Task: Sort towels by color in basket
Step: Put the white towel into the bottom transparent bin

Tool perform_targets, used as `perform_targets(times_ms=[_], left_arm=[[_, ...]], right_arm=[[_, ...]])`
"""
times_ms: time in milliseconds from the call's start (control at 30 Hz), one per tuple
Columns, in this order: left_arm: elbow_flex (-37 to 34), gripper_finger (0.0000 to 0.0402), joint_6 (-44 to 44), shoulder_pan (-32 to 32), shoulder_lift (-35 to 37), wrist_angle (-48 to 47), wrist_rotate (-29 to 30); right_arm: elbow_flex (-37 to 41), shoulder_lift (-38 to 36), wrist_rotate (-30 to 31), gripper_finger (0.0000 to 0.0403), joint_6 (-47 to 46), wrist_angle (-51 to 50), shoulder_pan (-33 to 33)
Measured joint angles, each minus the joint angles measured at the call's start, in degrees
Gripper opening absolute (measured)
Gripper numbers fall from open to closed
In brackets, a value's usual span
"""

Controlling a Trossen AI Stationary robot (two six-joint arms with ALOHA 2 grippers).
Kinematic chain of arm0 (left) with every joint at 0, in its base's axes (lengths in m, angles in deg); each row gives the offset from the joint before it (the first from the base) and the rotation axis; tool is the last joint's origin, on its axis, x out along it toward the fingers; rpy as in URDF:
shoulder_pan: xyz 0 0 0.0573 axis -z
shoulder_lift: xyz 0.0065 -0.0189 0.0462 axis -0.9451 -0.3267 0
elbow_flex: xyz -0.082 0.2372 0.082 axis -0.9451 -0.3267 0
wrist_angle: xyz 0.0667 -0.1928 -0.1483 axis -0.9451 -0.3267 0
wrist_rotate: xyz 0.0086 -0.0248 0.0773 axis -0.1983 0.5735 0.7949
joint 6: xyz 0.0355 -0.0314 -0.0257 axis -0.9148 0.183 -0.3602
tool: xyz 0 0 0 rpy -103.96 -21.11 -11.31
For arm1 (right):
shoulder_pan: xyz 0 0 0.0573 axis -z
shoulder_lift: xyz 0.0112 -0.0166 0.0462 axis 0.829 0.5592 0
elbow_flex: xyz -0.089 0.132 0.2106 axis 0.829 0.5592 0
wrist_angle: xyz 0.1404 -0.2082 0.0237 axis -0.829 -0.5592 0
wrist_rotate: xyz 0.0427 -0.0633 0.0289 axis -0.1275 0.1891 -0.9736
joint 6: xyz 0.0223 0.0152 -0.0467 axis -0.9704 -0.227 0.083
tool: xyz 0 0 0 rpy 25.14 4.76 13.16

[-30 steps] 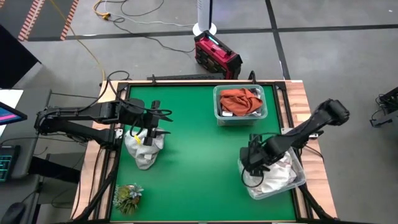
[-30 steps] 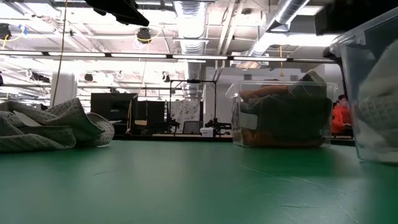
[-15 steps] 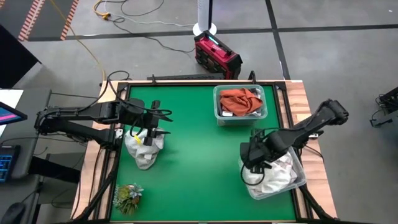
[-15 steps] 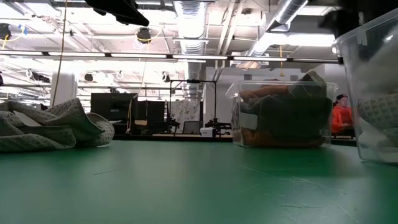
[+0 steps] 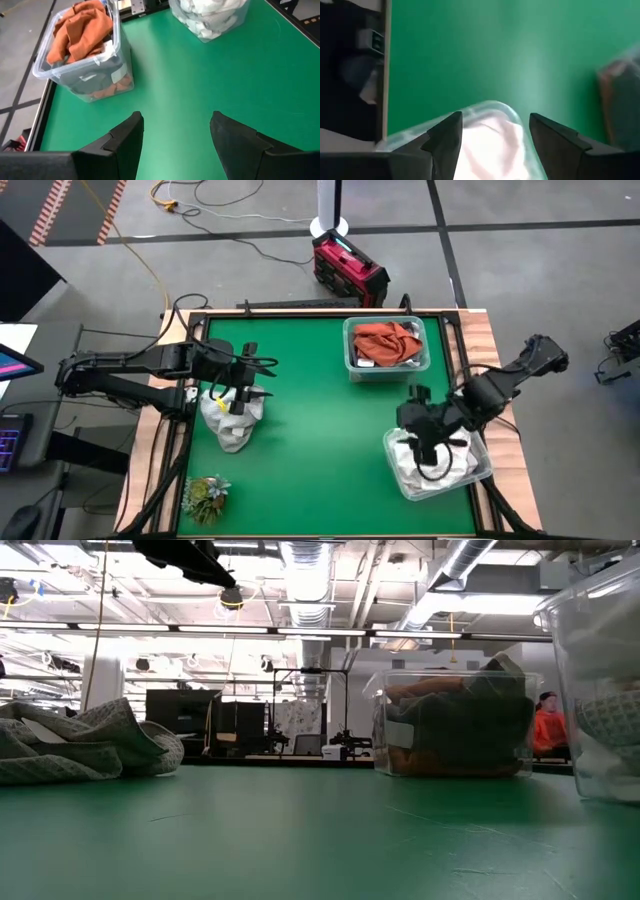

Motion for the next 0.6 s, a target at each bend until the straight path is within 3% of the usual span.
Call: perform_targets(times_ms=[267, 433, 600], left_arm=[[0.0, 0.0219, 0.0, 0.0, 0.0, -0.2, 0.0], [0.0, 0.0219, 0.0, 0.0, 0.0, -0.2, 0.0], [0.0, 0.0219, 0.3, 0.0, 0.0, 0.1, 0.0]], right_arm=[[0.0, 9.3, -0.8, 0.026, -8.8, -8.5, -7.0], [0.2, 17.0, -2.2, 0.026, -9.5, -11.0, -9.0], [4.4, 21.2, -10.0, 0.026, -9.5, -6.9, -8.5]])
